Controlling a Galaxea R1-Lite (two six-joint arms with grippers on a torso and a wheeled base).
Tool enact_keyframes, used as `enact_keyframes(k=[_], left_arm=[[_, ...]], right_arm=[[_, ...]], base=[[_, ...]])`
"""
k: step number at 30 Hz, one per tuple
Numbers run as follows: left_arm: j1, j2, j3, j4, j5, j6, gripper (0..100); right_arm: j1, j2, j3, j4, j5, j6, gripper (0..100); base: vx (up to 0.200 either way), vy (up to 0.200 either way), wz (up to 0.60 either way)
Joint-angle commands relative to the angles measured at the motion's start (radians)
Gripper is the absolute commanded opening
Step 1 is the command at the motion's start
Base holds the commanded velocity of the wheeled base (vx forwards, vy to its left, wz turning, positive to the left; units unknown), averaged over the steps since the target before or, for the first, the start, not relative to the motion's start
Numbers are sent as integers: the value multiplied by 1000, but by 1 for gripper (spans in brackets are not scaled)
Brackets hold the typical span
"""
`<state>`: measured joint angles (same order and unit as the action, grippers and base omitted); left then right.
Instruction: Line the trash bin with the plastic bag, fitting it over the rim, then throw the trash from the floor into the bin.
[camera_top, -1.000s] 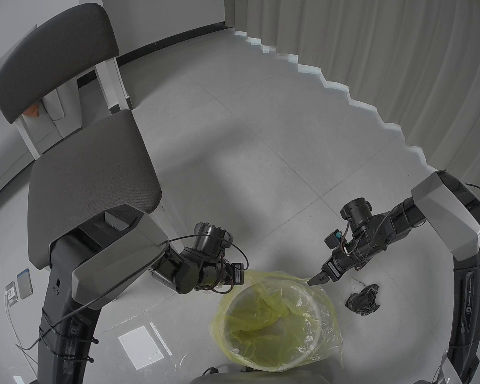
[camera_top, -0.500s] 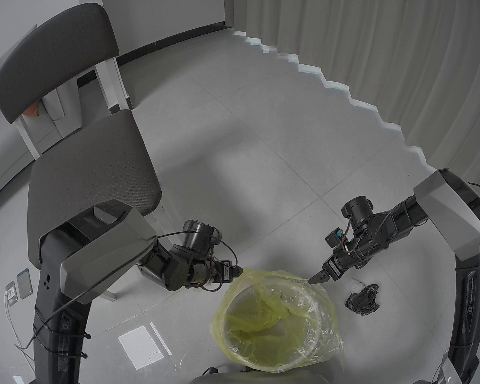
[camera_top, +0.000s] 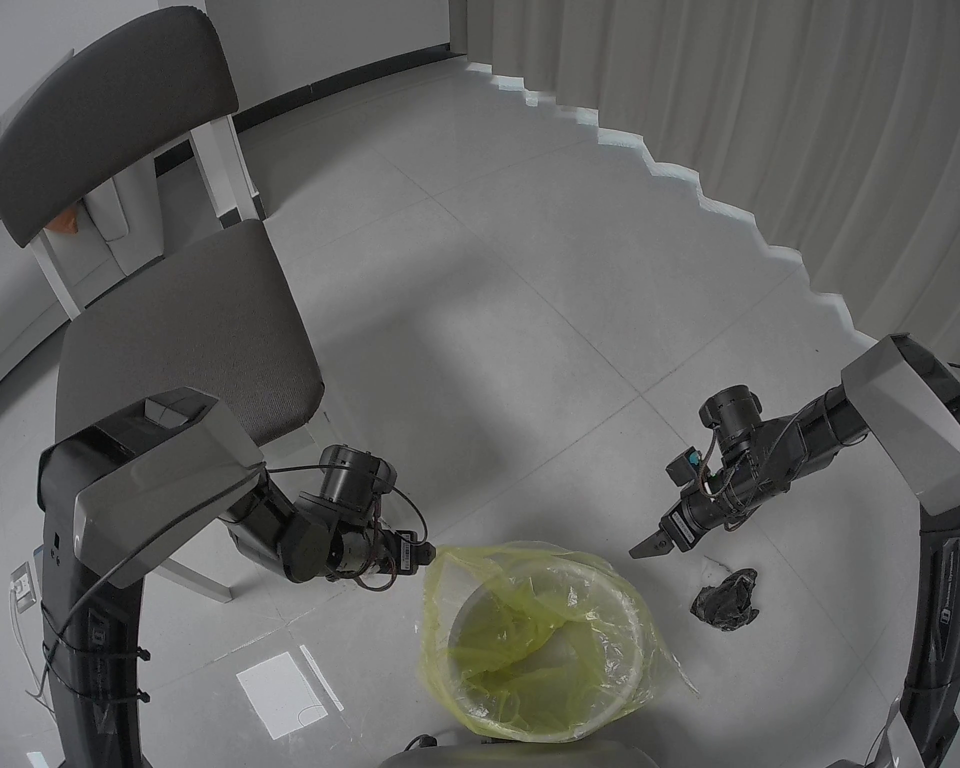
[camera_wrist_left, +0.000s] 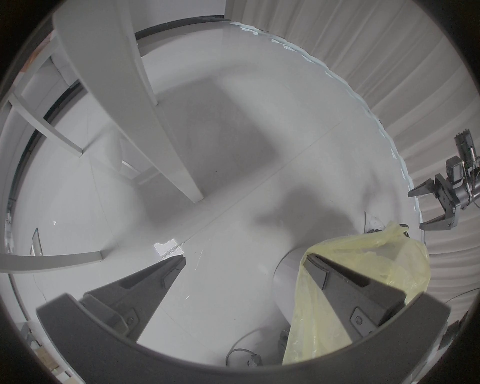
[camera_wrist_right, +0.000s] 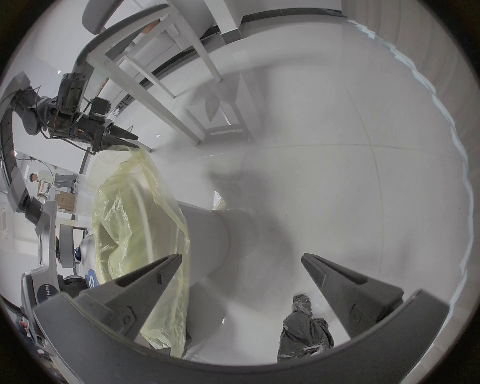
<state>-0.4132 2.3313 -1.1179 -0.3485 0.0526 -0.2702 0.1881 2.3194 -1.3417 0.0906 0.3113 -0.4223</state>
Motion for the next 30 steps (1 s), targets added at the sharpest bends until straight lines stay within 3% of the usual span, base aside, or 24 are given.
enact_keyframes(k=[1, 5, 13, 22, 30], left_arm=[[-33, -10, -7, -3, 0, -7, 100], [-55, 0, -14, -3, 1, -38, 100], [-53, -43, -43, 13, -2, -193, 100], [19, -82, -2, 3, 4, -187, 100], [17, -187, 78, 2, 23, -164, 100]], right_arm=[[-19, -15, 7, -2, 0, 2, 100], [-25, -31, 13, -6, 0, 4, 100], [-42, -64, 41, -5, 0, -4, 100], [-41, -78, 45, -6, 0, -3, 100], [-33, -100, 62, -5, 0, -3, 100]], base=[[0, 0, 0], [0, 0, 0], [0, 0, 0], [0, 0, 0], [0, 0, 0]])
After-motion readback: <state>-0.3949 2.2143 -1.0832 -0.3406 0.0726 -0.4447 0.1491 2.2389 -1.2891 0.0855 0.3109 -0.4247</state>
